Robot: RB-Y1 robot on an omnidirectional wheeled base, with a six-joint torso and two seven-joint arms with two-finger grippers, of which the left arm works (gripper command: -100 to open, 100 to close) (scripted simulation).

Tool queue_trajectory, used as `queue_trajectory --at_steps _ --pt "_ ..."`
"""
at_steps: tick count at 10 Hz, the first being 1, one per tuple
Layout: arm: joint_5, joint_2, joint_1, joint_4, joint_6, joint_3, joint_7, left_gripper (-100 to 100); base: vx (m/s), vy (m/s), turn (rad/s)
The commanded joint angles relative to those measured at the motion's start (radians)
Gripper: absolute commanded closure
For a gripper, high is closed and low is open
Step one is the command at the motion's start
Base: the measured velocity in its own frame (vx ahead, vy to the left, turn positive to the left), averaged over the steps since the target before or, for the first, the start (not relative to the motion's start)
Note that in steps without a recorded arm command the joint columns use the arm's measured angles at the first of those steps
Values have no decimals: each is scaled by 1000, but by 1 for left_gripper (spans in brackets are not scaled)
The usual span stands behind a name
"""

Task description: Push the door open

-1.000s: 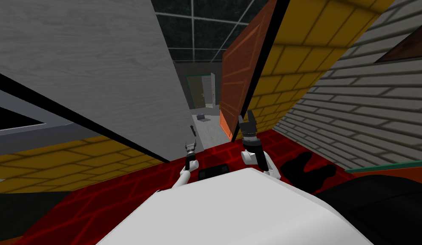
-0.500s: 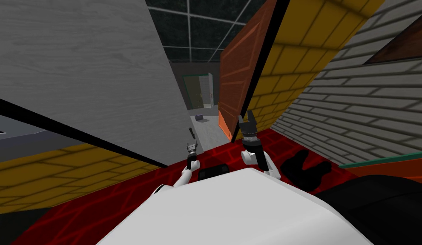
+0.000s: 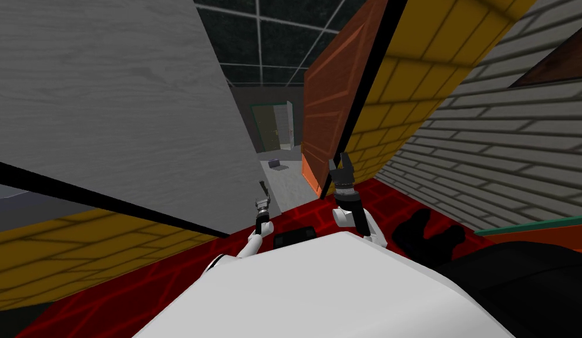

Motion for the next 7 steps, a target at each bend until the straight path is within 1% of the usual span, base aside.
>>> queue_trajectory --at_steps 1,3,5,6,7 --pt "2 7 7 -9 3 1 0 -100 205 57 -29" --pt "3 5 8 -7 0 3 3 -100 203 28 -26" --pt "5 -6 9 -4 -2 5 6 -100 185 -6 -28" --pt "5 -2 15 -14 1 4 4 -100 84 -8 -1" --pt "5 -2 15 -14 1 4 4 100 -12 1 3"
